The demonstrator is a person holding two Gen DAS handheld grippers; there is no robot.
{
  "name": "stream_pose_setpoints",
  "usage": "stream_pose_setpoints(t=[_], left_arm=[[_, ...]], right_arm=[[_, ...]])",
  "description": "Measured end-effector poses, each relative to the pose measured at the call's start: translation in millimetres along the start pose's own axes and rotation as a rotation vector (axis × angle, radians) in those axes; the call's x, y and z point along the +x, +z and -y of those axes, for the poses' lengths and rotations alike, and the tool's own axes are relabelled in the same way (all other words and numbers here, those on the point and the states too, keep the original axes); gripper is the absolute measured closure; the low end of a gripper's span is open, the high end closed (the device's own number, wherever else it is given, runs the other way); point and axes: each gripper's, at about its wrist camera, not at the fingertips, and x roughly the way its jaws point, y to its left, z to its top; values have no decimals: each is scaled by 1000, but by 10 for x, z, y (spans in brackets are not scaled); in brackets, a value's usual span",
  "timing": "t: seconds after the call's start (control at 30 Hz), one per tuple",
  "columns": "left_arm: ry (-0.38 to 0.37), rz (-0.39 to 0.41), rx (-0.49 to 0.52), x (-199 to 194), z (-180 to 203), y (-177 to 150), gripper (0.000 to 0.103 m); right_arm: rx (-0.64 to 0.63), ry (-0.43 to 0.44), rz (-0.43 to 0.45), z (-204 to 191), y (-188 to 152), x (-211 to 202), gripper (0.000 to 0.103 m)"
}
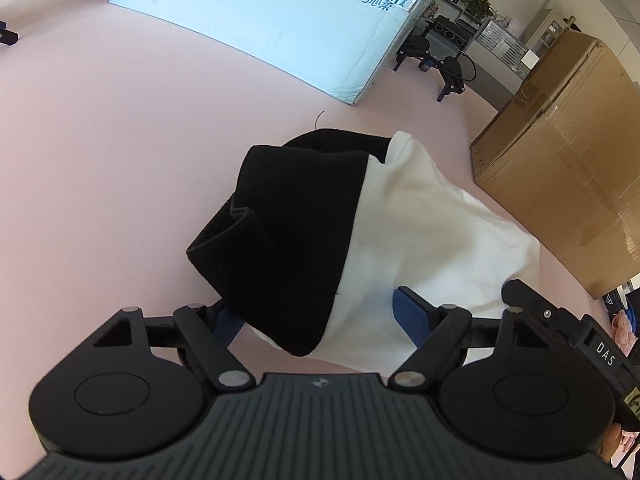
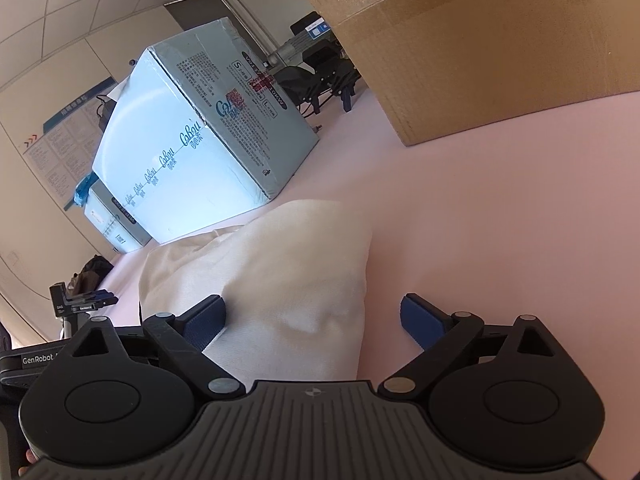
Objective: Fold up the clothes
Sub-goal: 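Grasp the black sleeve end with the left gripper while the right gripper grasps the white shirt, then lift the folded shirt bundle with both grippers and carry it toward the pink sweater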
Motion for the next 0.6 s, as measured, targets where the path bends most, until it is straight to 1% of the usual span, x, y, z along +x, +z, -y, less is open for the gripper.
stream_pose_setpoints(t=[0.07,0.1,0.13,0.17,0.2,0.23,0.27,0.33,0.37,0.43,0.53,0.6], left_arm=[[23,10,-2,-2,7,-2,44],[33,15,1,-8,11,-5,47],[43,19,4,-13,15,-8,50],[54,24,9,-17,21,-13,56],[66,31,23,-18,38,-24,59],[79,37,37,-20,54,-34,65],[90,44,49,-23,69,-45,66],[104,59,66,-39,95,-69,68],[111,67,75,-46,108,-81,69],[123,82,90,-62,132,-103,72],[124,95,89,-77,140,-111,75],[119,97,78,-81,125,-106,76]], right_arm=[[-2,-9,3,-3,-4,-2,17],[-4,-10,3,-4,-7,-4,22],[-6,-8,3,-5,-11,-6,30],[-6,-5,2,-7,-15,-5,35],[-8,5,-3,-10,-23,-2,45],[-13,13,-9,-19,-33,3,49],[-22,11,-6,-34,-39,4,50],[-56,10,8,-76,-61,-12,58],[-69,9,15,-92,-70,-19,59],[-104,9,34,-137,-96,-40,71],[-135,9,50,-186,-118,-54,77],[-139,12,57,-192,-121,-61,78]])
